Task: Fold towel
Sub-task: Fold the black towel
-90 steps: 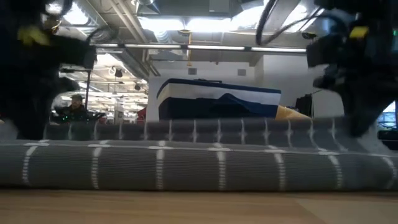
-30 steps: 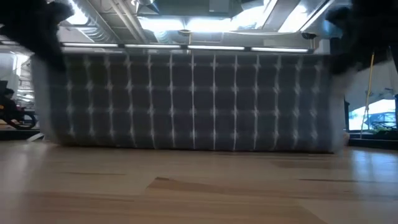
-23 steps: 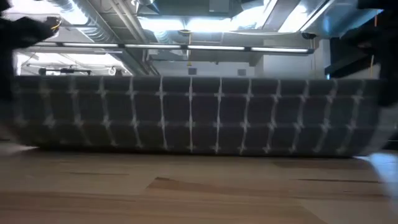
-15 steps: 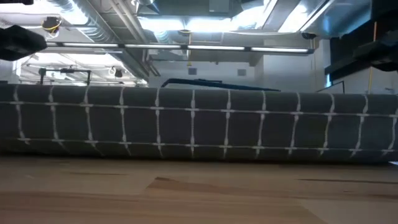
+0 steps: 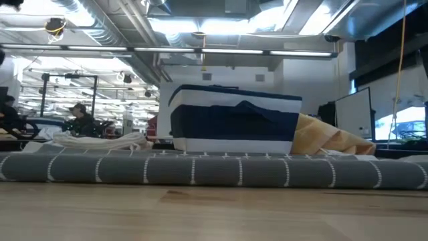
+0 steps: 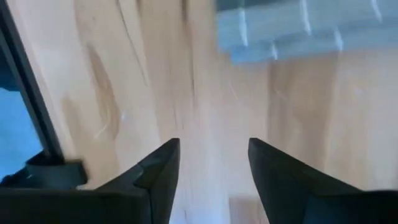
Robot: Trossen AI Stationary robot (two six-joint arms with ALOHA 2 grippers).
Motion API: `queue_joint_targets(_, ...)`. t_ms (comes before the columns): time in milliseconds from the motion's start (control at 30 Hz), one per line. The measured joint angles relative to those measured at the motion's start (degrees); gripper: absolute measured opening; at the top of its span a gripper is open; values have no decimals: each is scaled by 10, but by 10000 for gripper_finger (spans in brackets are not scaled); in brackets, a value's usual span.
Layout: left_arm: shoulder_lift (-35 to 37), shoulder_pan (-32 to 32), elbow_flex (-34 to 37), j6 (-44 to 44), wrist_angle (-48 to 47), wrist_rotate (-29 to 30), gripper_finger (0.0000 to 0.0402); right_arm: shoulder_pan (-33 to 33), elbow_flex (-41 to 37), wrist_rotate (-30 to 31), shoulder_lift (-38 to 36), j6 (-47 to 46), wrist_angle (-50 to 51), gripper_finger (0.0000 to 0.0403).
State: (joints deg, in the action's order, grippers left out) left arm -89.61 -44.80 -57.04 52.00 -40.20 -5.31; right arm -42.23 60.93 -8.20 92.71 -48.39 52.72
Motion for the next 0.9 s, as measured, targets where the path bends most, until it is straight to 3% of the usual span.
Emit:
queue_joint_targets(100, 34, 8, -3, -19, 1, 45, 143, 17, 25, 34, -1, 28, 34, 198)
queue_joint_targets(267, 106, 19, 10, -96, 2, 245, 134, 30, 18, 251, -18, 132, -6, 188)
queue_joint_targets(333, 130, 28, 27, -106, -1, 293, 131, 44, 2, 299, -25, 147, -8, 185)
queue_joint_targets(433, 156, 52, 64, -101, -18, 301, 130, 77, -31, 305, -35, 157, -12, 182)
queue_joint_targets(667, 181, 110, 174, -87, 15, 261, 129, 170, -123, 215, -61, 204, -133, 182)
queue_joint_targets(900, 179, 140, 206, -141, 59, 246, 129, 220, -152, 227, -64, 232, -269, 182)
